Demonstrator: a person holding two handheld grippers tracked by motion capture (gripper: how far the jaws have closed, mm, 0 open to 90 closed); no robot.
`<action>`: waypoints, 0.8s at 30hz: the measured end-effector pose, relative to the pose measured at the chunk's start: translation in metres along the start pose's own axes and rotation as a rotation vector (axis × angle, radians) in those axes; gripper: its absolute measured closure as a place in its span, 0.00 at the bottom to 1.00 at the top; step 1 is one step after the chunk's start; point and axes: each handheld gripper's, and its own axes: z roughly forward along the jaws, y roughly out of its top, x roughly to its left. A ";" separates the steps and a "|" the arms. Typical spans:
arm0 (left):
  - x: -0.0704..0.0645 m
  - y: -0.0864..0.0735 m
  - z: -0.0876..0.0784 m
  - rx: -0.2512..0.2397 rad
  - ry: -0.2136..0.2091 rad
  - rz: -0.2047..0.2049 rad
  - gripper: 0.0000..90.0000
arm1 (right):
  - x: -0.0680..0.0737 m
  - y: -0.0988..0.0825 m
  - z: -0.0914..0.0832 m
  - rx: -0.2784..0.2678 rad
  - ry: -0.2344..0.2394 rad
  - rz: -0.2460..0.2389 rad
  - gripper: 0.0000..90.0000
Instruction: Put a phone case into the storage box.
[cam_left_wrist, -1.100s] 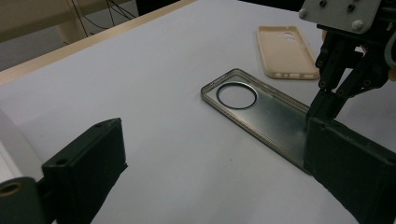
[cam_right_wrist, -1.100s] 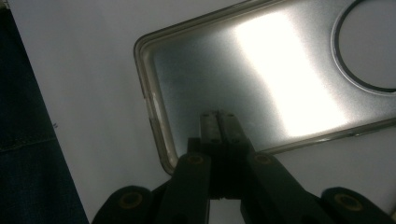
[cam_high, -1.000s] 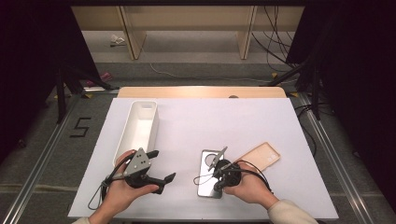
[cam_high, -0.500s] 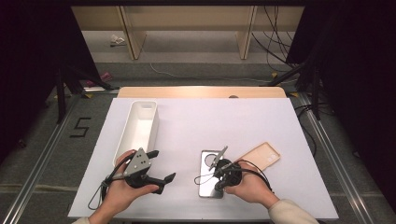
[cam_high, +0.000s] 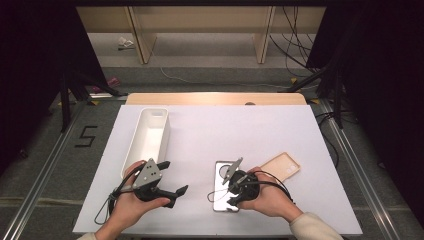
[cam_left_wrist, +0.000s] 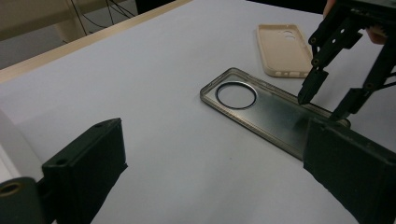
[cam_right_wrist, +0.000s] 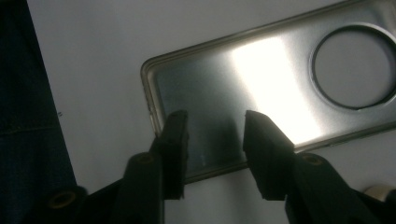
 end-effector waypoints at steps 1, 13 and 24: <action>0.000 0.000 0.000 0.000 0.000 0.000 0.06 | 0.002 0.001 -0.001 0.016 -0.001 -0.024 0.56; 0.000 0.000 0.000 -0.001 -0.001 -0.002 0.06 | 0.019 0.008 -0.012 0.012 -0.069 -0.089 0.27; 0.001 -0.001 0.000 0.001 0.000 -0.003 0.06 | 0.013 -0.004 -0.035 -0.113 -0.104 -0.051 0.21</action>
